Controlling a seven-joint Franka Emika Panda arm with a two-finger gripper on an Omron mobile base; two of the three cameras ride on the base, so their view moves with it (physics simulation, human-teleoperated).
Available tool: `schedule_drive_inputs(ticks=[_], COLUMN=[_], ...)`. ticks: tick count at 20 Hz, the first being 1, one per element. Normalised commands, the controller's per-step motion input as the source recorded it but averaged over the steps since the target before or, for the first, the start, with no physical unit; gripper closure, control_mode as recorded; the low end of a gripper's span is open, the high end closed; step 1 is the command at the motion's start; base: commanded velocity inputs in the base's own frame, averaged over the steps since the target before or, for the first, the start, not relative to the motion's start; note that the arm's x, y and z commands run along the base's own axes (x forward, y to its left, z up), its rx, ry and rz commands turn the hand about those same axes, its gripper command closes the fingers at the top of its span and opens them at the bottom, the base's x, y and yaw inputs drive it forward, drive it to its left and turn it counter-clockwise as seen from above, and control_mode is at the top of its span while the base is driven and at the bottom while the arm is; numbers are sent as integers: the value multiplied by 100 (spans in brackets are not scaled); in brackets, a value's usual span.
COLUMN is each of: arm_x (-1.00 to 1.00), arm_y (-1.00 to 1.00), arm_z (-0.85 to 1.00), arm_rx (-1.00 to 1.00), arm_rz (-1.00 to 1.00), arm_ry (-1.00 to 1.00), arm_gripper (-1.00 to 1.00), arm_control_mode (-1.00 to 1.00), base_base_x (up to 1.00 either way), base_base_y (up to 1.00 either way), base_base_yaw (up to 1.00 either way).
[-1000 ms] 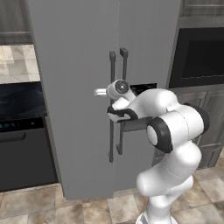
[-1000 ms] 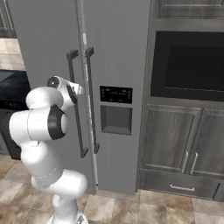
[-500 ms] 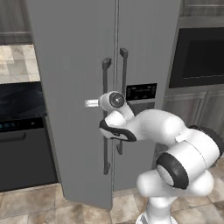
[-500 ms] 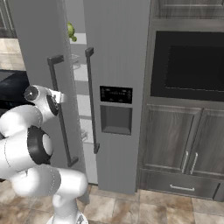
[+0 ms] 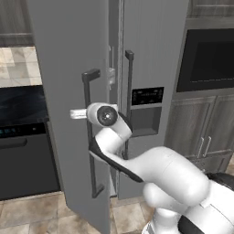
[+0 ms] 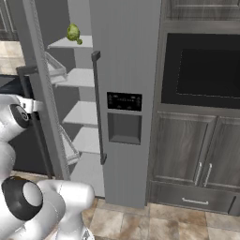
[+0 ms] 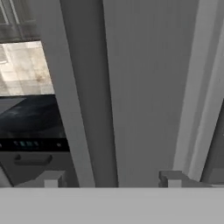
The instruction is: Take the lemon wedge from the fridge and place it on the plate with fish on the dining counter.
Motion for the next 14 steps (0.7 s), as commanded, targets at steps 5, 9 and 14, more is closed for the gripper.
schedule_drive_inputs(ticks=[5, 9, 14], arm_x=[-100, -100, -97], arm_y=[16, -13, -65], arm_z=[48, 17, 0], arm_rx=[0, 9, 17], arm_rz=[-4, -1, 0], arm_ry=[-4, 0, 9], arm_gripper=[-100, -100, -100], arm_control_mode=[-100, -100, -100], base_base_x=[0, 0, 0], base_base_y=[0, 0, 0], base_base_yaw=[0, 0, 0])
